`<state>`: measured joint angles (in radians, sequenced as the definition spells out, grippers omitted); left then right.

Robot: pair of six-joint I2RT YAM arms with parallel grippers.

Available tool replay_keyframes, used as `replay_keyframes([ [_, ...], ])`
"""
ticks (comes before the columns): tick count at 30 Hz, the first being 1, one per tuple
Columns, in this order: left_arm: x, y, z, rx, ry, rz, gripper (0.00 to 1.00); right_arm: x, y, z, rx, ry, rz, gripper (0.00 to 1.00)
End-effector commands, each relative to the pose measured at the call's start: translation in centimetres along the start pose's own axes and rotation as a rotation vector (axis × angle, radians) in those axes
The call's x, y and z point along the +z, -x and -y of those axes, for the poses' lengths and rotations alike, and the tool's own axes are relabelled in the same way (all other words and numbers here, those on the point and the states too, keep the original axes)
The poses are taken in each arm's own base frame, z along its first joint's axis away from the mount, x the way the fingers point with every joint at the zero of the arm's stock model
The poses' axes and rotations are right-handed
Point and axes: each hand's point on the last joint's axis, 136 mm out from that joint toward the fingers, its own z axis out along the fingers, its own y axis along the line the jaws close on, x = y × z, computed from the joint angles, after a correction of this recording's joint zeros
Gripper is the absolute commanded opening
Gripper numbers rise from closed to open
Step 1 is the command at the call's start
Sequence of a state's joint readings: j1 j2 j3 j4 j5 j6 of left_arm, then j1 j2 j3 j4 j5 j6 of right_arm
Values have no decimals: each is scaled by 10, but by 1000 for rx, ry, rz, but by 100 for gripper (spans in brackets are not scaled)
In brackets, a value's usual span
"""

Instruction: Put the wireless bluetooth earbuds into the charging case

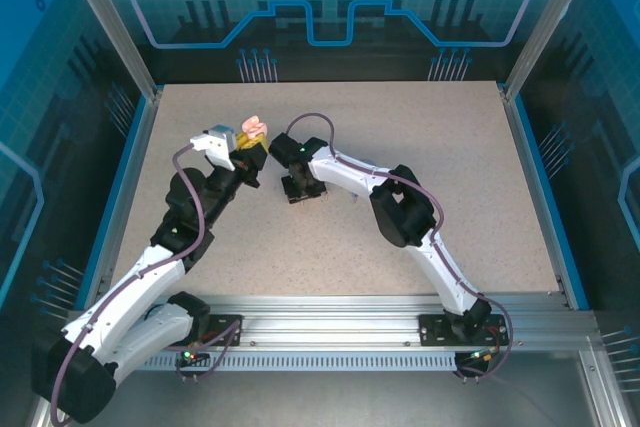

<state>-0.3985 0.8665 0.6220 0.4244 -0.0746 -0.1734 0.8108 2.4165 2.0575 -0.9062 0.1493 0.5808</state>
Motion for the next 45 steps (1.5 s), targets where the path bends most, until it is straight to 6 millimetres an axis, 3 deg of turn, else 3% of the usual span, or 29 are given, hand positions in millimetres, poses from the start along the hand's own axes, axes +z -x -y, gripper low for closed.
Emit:
replay_keyframes([
  [1,-4,25,4,29,-8,69,0,10,-9,-3,-6,-19,-36,36],
  [19,-4,20,3,25,-6,60,0,13,-5,-8,13,-1,-36,24],
  [27,-4,18,4,24,-10,57,0,8,-10,-6,37,-17,-49,36],
  [45,-3,11,3,9,-16,50,0,18,-37,11,333,-134,-143,31],
])
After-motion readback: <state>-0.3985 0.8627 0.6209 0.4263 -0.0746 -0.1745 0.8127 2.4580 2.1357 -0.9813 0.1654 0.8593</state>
